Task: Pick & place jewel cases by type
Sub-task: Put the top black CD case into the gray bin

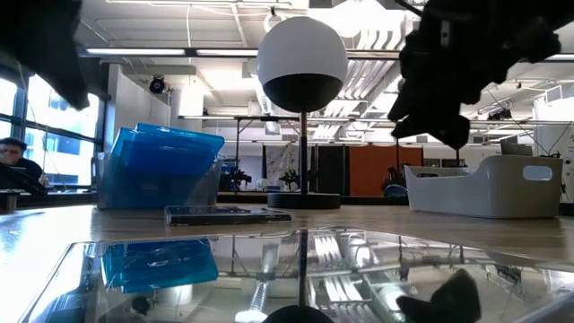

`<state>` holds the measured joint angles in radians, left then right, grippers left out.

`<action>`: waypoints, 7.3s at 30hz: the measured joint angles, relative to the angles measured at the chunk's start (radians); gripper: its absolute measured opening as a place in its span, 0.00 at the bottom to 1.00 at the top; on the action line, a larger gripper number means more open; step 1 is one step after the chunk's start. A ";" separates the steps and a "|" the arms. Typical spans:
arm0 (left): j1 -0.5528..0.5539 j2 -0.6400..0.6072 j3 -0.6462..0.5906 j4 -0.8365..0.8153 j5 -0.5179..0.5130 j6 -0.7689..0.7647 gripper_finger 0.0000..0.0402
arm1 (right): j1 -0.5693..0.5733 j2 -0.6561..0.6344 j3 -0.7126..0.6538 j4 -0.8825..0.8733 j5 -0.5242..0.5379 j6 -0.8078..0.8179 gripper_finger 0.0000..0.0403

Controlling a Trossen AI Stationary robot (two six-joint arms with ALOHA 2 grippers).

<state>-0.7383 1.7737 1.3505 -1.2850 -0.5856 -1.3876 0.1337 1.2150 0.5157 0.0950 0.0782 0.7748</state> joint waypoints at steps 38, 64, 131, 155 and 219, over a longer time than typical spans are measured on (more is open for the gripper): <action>0.253 0.010 -0.376 0.545 -0.078 1.179 0.60 | -0.279 0.679 0.453 0.003 -0.244 -0.066 0.30; 0.400 0.013 -0.379 0.963 0.050 1.724 0.60 | -0.276 0.678 0.452 -0.004 -0.258 -0.075 0.30; 0.307 0.093 -0.262 1.108 0.095 1.843 0.60 | -0.077 0.632 0.450 -0.053 -0.458 -0.097 0.52; 0.221 0.095 -0.196 1.101 0.164 1.752 0.60 | 0.152 0.503 0.453 -0.194 -0.333 0.060 0.52; 0.270 0.130 -0.201 1.042 0.184 1.829 0.60 | 0.276 0.661 0.452 -0.111 -0.219 0.364 0.52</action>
<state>-0.4680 1.9038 1.1497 -0.2432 -0.4018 0.4418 0.4097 1.8764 0.9682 -0.0156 -0.1403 1.1393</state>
